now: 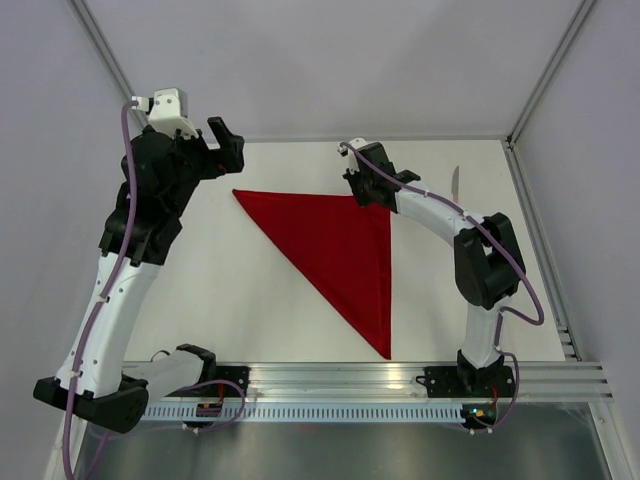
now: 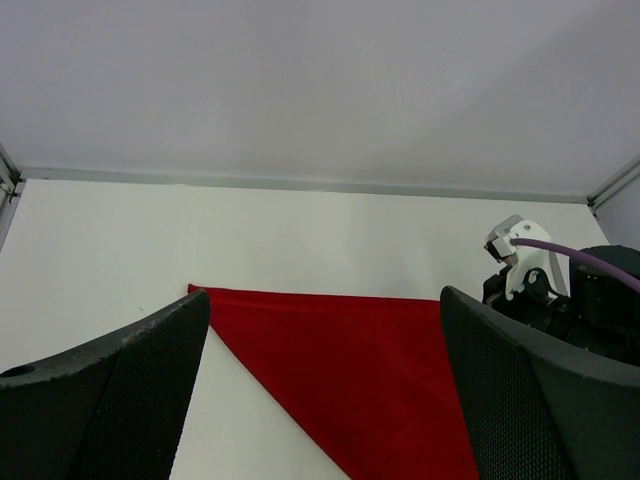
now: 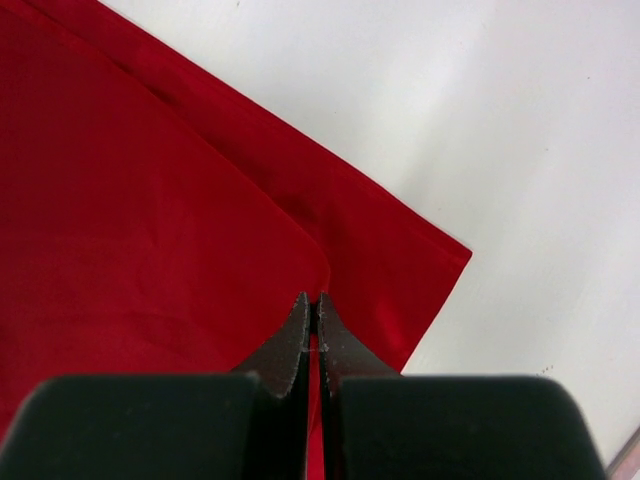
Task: Fold the napkin, place the utensils inside, and roll it up
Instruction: Fold the napkin
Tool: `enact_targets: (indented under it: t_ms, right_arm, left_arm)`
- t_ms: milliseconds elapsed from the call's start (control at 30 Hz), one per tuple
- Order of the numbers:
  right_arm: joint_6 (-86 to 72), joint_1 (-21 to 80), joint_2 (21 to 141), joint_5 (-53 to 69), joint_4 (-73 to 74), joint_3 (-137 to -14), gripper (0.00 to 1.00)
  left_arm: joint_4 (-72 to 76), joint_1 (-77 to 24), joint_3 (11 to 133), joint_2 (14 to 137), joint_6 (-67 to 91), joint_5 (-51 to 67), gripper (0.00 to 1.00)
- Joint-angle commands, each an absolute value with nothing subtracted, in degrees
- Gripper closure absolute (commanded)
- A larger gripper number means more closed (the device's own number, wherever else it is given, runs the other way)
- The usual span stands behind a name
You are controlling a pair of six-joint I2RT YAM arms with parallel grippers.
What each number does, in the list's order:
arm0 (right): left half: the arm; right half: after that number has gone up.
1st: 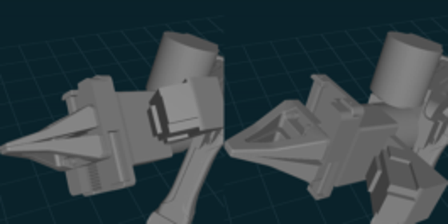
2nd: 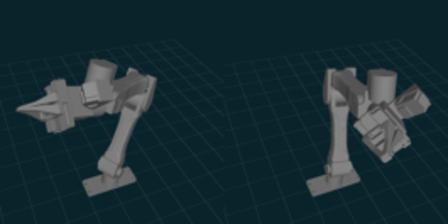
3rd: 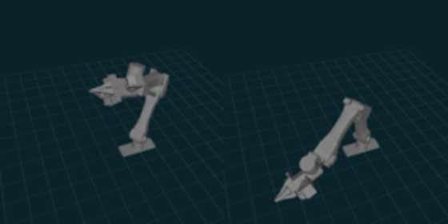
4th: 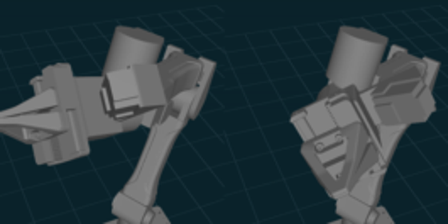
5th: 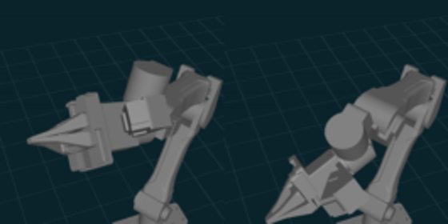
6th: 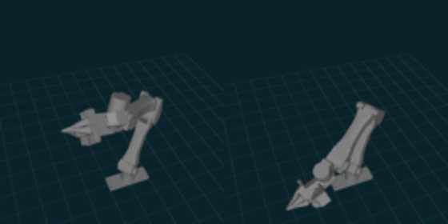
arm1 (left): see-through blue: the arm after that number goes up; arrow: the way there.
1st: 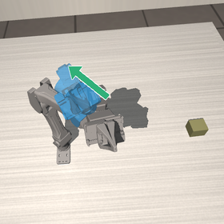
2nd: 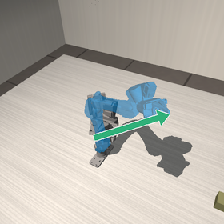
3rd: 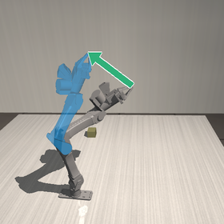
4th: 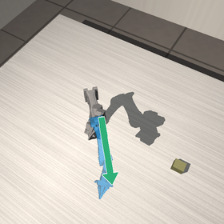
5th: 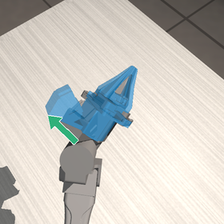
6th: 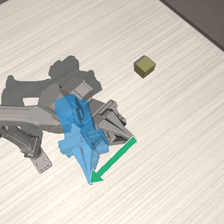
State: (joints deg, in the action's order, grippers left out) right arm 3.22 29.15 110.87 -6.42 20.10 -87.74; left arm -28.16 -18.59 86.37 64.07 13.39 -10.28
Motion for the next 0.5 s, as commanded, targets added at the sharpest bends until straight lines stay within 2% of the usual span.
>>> enact_targets:
  t_ms: [0,467]
  right_arm:
    - [3.1,28.2,109.3,-8.1,18.9,-87.4,0.99]
    - [3.5,25.0,110.3,-8.2,18.1,-88.2,0.99]
  left_arm:
    - [-26.0,-18.4,86.2,64.3,11.4,-9.4,0.00]
    - [-25.8,-18.3,86.0,65.2,12.1,-8.4,0.00]
